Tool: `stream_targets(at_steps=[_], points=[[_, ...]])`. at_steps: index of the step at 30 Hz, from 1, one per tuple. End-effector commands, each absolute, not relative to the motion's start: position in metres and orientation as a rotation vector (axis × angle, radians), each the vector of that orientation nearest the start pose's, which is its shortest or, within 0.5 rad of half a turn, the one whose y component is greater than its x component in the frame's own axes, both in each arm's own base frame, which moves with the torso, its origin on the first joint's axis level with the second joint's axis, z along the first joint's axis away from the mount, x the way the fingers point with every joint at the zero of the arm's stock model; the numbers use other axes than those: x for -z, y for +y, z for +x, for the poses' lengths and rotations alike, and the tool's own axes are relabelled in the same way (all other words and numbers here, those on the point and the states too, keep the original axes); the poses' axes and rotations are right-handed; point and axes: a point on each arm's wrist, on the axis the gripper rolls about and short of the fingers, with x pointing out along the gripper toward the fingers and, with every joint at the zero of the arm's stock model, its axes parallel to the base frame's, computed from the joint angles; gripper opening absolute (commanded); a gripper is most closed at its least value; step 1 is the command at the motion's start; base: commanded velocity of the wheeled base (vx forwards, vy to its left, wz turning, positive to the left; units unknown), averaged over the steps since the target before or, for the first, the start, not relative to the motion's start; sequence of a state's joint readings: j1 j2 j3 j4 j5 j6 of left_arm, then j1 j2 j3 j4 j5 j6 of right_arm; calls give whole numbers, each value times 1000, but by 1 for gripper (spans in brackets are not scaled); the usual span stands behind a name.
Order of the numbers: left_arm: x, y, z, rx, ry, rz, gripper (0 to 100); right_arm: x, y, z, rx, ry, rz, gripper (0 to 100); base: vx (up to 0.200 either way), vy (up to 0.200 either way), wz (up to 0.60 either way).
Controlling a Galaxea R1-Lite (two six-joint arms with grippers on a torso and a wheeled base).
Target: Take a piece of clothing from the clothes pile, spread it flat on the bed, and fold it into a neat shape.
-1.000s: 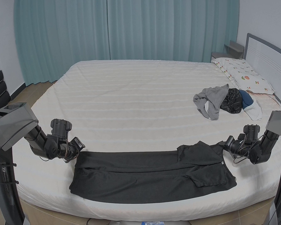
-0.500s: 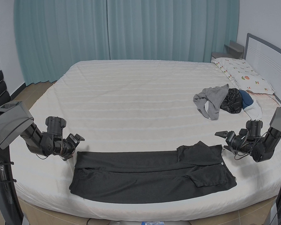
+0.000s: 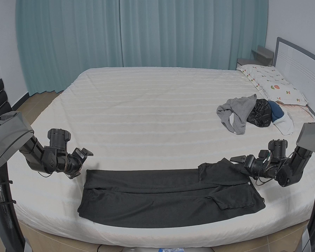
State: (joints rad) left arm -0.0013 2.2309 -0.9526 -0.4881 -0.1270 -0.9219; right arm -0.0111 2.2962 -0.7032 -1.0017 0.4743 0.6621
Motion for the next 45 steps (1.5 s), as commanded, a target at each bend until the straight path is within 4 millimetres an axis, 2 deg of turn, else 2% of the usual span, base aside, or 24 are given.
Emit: stream_targets(at_steps=[1,2,3,7,8,16,21,29,30,41,44,45], points=[[-18,-3,379,-252,792,-920,100,25,8,354,-239,751,756,100,0,0,0],[-18,-3,379,-252,792,-920,100,26,8,354,-243,752,747,100,0,0,0],[-18,-3,379,-252,792,-920,100,26,8,353,-243,752,742,0,0,0,0],[-18,-3,378,-252,793,-920,100,24,7,348,-249,756,721,0,0,0,0],[-17,-3,378,-253,795,-919,100,24,4,342,-252,764,705,0,0,0,0],[-17,-4,373,-255,807,-913,100,20,-13,333,-256,754,701,0,0,0,0],[-18,-7,367,-252,818,-904,100,21,-13,327,-292,761,714,0,0,0,0],[-26,-12,345,-231,849,-859,100,23,-12,319,-289,768,718,0,0,0,0],[-24,-14,341,-223,862,-836,100,23,-12,318,-288,770,719,100,0,0,0],[-18,-36,326,-181,928,-762,100,7,-11,317,-295,731,728,100,0,0,0],[-15,-38,323,-192,936,-749,100,-4,-9,317,-278,711,771,100,0,0,0],[-14,-39,324,-192,939,-748,0,-6,-9,316,-268,709,779,100,0,0,0]])
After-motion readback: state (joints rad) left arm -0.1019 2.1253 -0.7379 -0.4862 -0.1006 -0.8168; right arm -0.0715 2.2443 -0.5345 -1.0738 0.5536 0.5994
